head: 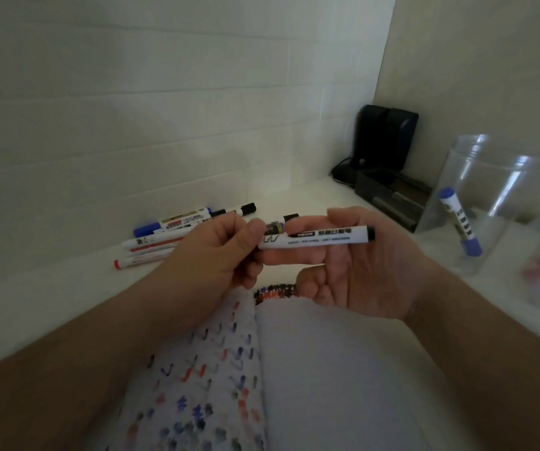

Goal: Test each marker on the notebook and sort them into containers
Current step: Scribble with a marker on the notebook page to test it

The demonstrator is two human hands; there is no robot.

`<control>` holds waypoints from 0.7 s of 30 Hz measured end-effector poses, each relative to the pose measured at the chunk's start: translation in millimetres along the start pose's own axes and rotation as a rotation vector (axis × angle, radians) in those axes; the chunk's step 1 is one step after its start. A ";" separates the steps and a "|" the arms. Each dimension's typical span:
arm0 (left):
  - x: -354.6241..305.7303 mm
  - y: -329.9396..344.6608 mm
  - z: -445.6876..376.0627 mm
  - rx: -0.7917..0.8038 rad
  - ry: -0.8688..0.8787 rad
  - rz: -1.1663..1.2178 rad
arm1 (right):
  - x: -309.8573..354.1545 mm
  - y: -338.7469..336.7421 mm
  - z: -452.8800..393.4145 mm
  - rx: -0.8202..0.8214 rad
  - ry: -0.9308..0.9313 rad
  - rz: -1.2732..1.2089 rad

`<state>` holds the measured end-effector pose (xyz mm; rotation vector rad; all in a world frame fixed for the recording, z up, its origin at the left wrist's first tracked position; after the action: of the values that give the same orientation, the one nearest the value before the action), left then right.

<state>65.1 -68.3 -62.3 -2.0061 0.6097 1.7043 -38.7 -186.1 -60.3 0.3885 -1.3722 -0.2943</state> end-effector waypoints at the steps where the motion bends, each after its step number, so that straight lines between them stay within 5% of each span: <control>1: -1.1 2.2 0.2 0.003 0.017 0.012 | -1.6 0.1 -2.7 0.027 0.009 -0.082; 5: -21.1 6.3 6.8 0.015 0.213 -0.267 | 0.9 2.6 -7.8 0.012 -0.082 -0.083; 9: -21.5 26.5 24.3 0.123 0.435 -0.710 | 9.4 -0.2 -10.0 -0.368 -0.445 0.454; 14: -25.8 37.5 33.9 0.139 0.504 -0.718 | 9.3 1.1 -8.4 -0.511 -0.511 0.374; 21: -30.4 36.5 30.8 0.181 0.497 -0.639 | 5.2 5.6 -10.3 -0.404 -0.474 0.232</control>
<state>14.7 -78.2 -38.4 -2.1774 0.2111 0.7622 -27.8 -182.2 -54.8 -0.1911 -1.7544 -0.4791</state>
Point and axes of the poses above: each hand's wrist, its own z-axis away from the middle knuckle, its own y-axis out of the palm, x = y × z, the point moved 8 cm from there along -z, towards the middle knuckle, and after that the axes turned 10 degrees about -x, right-handed, at the moved point
